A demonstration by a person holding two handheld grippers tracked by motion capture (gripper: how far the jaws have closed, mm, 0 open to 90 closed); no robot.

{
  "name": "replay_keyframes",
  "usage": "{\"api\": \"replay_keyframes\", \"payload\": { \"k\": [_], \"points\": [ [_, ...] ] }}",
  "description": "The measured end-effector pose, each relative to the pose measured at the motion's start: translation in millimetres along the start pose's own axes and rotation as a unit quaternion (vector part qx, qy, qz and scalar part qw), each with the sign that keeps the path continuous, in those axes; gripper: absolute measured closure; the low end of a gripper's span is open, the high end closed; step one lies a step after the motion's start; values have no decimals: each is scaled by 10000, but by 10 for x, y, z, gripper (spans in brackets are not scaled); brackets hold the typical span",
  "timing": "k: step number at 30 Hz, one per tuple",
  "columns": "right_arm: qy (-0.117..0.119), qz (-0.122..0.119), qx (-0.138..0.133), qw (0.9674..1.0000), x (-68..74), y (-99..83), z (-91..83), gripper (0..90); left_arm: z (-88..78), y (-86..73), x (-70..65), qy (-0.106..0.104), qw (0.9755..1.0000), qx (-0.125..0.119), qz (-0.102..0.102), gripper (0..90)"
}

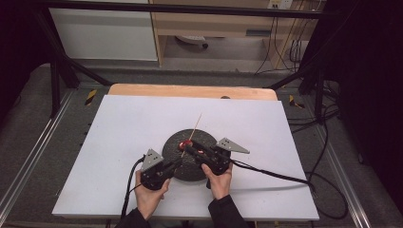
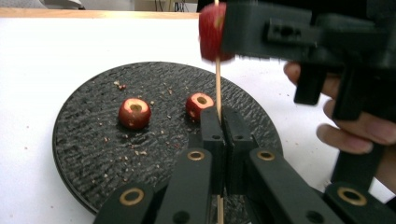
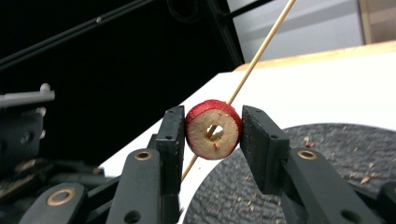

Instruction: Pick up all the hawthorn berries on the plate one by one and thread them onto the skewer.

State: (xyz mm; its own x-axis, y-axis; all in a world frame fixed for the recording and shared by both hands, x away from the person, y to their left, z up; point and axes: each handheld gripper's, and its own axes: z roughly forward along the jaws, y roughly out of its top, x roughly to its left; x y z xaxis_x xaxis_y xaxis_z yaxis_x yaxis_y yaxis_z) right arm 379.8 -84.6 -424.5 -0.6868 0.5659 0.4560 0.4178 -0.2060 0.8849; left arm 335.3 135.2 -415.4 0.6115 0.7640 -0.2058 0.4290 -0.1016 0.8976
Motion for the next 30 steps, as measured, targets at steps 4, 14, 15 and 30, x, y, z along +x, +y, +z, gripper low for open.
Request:
{"api": "replay_keyframes", "payload": {
  "k": [4,14,15,30],
  "points": [
    [8,74,181,9998,11,-34,3,614,27,10,18,-45,9999,85,38,884],
    [-260,-270,537,9979,-4,68,-75,392,-116,-37,143,-132,9993,236,265,884],
    [-314,-349,627,9969,-12,94,-88,356,-151,-47,169,-146,9991,266,282,884],
    [-968,-1316,2757,9473,-287,417,-50,108,-639,-173,641,116,9944,762,725,883]
  ]
}}
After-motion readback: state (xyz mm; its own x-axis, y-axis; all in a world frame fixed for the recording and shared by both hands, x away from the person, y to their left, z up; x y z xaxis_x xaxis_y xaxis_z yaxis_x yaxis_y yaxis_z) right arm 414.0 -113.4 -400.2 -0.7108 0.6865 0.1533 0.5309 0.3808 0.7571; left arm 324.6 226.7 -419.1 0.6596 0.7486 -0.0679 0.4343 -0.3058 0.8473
